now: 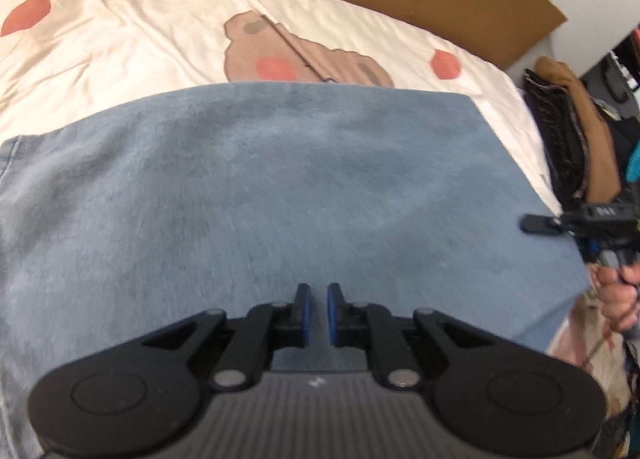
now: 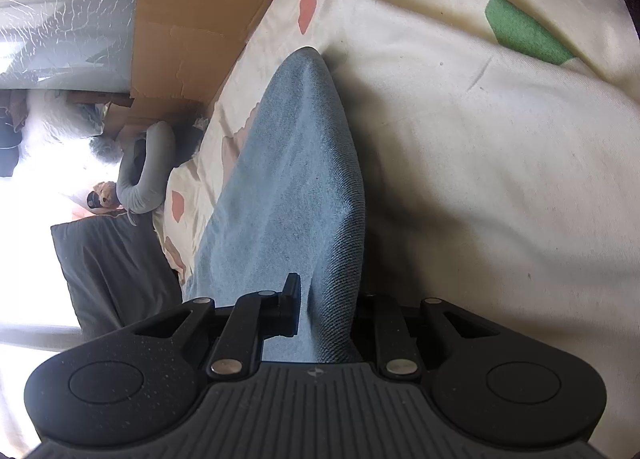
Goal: Fold clothes
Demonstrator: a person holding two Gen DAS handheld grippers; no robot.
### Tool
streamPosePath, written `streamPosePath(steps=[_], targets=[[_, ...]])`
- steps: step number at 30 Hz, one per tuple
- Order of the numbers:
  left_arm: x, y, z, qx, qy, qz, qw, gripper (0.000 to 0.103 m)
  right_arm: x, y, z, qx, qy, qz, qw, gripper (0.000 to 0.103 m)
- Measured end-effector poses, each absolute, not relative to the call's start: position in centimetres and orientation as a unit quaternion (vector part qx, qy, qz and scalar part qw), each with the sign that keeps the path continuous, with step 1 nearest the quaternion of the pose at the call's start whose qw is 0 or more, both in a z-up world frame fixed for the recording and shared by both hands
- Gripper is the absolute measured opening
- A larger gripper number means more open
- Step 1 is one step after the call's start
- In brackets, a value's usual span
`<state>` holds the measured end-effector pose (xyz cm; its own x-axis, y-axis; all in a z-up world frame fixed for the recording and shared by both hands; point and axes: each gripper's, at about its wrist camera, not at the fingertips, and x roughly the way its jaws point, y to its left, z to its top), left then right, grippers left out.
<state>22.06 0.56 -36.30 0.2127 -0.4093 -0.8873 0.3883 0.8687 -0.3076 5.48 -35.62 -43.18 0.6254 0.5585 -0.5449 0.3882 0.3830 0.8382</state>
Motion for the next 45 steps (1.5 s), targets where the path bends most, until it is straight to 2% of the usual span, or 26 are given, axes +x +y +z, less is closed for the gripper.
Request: streamPosePath(steps=[23,31,36,45], targets=[[29.9,-2.7,-36.1,0.001,0.522,-0.237,0.819,0.008,5.7,-35.7,-42.8,0.524,0.438,0.056,0.728,0.019],[31.6,-3.4,-36.8,0.007,0.523,-0.225,0.822,0.003,5.8,-35.7,-42.6,0.523,0.432,0.047,0.733,0.02],[30.5,-3.3,-36.7,0.024,0.519,-0.242,0.82,0.004,6.3,-36.1,-42.7,0.512,0.441,0.04,0.736,0.02],[27.1,-1.7,-37.2,-0.019,0.53,-0.247,0.811,0.003,7.1,-36.1,-42.9,0.513,0.441,0.025,0.736,0.02]])
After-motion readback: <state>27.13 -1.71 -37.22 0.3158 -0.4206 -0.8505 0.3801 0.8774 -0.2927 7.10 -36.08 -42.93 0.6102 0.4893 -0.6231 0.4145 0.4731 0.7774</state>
